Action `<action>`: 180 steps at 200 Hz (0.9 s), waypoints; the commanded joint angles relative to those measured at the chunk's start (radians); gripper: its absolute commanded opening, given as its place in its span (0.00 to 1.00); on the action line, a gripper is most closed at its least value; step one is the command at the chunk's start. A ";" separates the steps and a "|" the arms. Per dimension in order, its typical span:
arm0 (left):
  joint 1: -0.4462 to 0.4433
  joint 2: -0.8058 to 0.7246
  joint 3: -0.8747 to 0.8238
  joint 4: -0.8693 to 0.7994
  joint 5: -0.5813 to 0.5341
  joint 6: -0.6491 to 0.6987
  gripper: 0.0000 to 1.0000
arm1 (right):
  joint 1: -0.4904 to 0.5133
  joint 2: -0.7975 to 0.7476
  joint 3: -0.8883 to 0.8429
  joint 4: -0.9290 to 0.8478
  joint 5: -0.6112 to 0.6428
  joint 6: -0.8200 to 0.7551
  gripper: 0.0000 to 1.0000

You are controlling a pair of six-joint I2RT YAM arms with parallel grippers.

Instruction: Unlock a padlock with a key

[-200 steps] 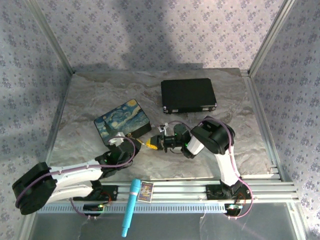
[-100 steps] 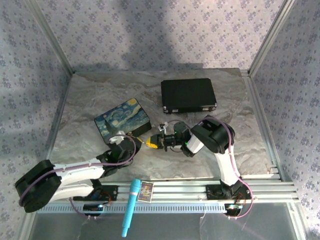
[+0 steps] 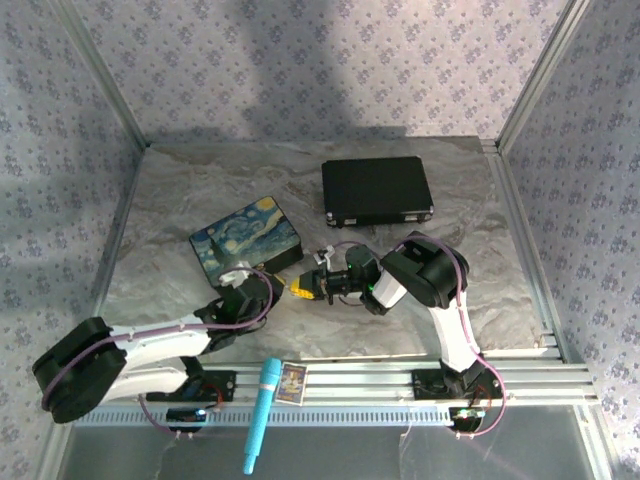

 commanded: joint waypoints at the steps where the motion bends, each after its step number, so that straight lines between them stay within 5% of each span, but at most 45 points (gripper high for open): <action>1: -0.012 0.005 0.063 0.082 0.120 0.005 0.13 | 0.021 -0.024 0.039 0.063 -0.004 -0.007 0.00; 24: -0.009 0.013 0.060 0.086 0.127 -0.017 0.00 | 0.020 -0.031 0.031 0.063 -0.005 -0.011 0.00; 180: 0.027 0.016 0.045 0.240 0.278 -0.067 0.00 | -0.091 0.095 0.118 0.062 -0.171 -0.036 0.00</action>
